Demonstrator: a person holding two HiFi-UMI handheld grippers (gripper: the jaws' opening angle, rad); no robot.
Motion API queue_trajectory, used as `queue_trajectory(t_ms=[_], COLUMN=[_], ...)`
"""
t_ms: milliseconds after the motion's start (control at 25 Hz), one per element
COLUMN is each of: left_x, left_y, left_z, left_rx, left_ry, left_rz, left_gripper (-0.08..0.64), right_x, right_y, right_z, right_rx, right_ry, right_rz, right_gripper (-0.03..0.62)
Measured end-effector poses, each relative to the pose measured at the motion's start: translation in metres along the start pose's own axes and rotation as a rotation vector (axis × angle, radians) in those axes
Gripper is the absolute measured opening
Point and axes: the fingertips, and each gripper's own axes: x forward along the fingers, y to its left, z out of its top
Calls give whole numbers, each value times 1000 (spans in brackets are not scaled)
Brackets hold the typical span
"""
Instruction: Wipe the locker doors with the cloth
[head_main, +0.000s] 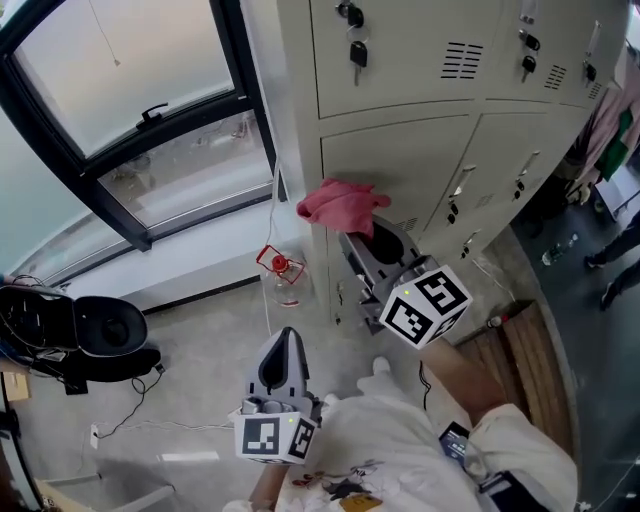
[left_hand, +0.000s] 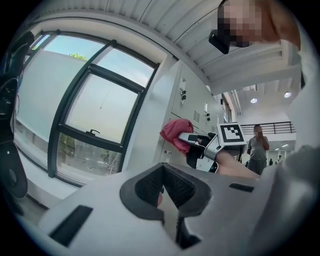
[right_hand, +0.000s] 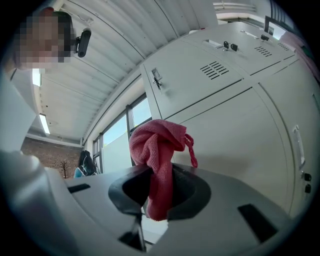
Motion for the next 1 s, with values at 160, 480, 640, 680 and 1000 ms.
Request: queue_trajectory(t_ms=[160, 480, 640, 680, 1000], left_x=[22, 70, 82, 84, 105], left_y=[6, 10, 0, -2, -14], left_z=[13, 39, 47, 48, 53], left_rx=[31, 42, 63, 71, 92], left_ry=[-10, -37, -47, -46, -58], left_rz=[32, 76, 61, 58, 48], left_gripper=[2, 2, 2, 2, 2], right_x=[19, 41, 48, 50, 52], right_y=[-10, -20, -28, -30, -46], right_z=[6, 13, 21, 23, 27], right_rx=[10, 40, 51, 48, 25], right_ry=[8, 27, 26, 26, 33], right_rz=[24, 53, 63, 63, 62], right_gripper=[66, 66, 66, 66, 72])
